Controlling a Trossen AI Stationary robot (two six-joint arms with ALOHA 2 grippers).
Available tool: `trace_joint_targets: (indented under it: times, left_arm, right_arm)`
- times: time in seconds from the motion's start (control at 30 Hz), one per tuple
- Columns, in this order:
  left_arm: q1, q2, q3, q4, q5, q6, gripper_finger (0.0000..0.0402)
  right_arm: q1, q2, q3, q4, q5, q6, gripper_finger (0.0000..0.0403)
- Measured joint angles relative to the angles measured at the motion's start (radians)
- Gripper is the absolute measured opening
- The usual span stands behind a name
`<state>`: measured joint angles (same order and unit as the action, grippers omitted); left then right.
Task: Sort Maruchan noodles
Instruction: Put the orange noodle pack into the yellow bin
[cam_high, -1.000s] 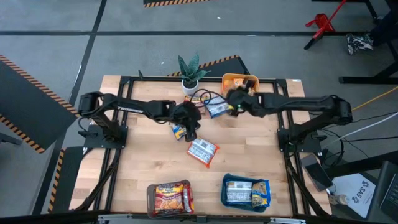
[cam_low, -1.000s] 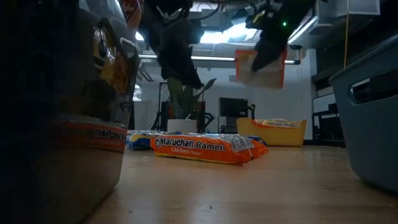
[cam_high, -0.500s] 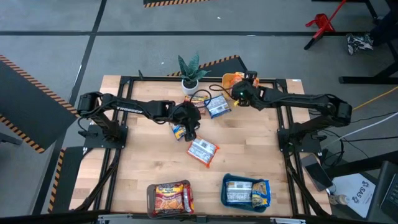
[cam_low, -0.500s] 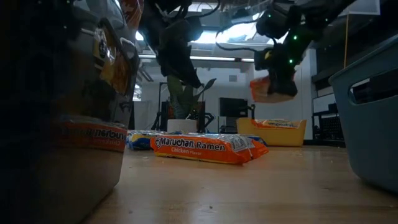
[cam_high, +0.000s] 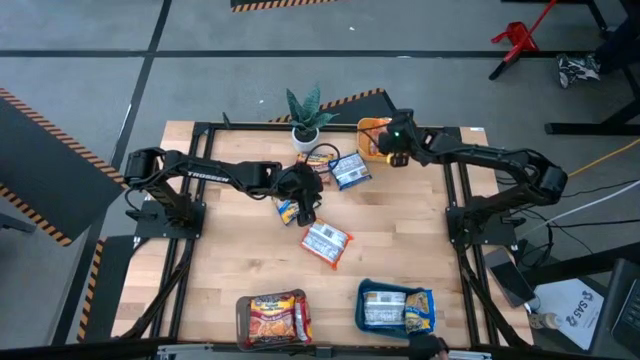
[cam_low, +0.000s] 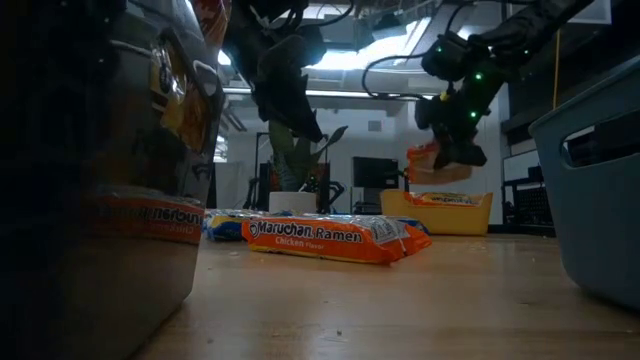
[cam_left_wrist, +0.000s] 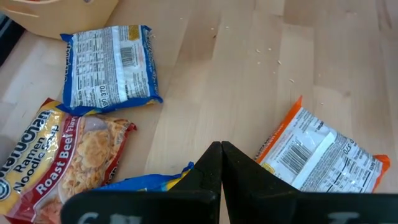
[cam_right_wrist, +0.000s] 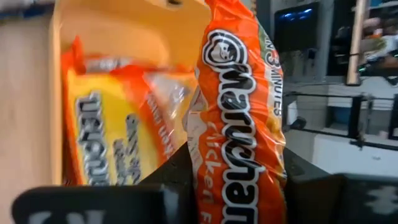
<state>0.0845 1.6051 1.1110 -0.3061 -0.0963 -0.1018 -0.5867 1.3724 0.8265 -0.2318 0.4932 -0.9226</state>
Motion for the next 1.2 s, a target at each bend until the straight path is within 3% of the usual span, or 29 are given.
trace_joint_targets:
  times: [0.4,0.57,0.77,1.2]
  left_arm:
    - [0.000,0.000,0.000,0.002,0.000,0.000,0.0000]
    - [0.000,0.000,0.001,0.003,0.000,0.000,0.0000]
    - [0.000,0.000,0.001,0.003,0.000,0.000,0.0000]
    - [0.000,0.000,0.001,0.004,0.000,0.000,0.0000]
  right_arm:
    - [-0.049,0.014,0.000,-0.031,-0.102,-0.002,0.0108]
    - [-0.064,0.060,0.000,-0.022,-0.064,0.022,0.0117]
    - [-0.054,0.089,0.000,0.025,0.075,0.026,0.0120]
    - [-0.062,0.089,0.000,0.020,-0.024,0.056,0.0126]
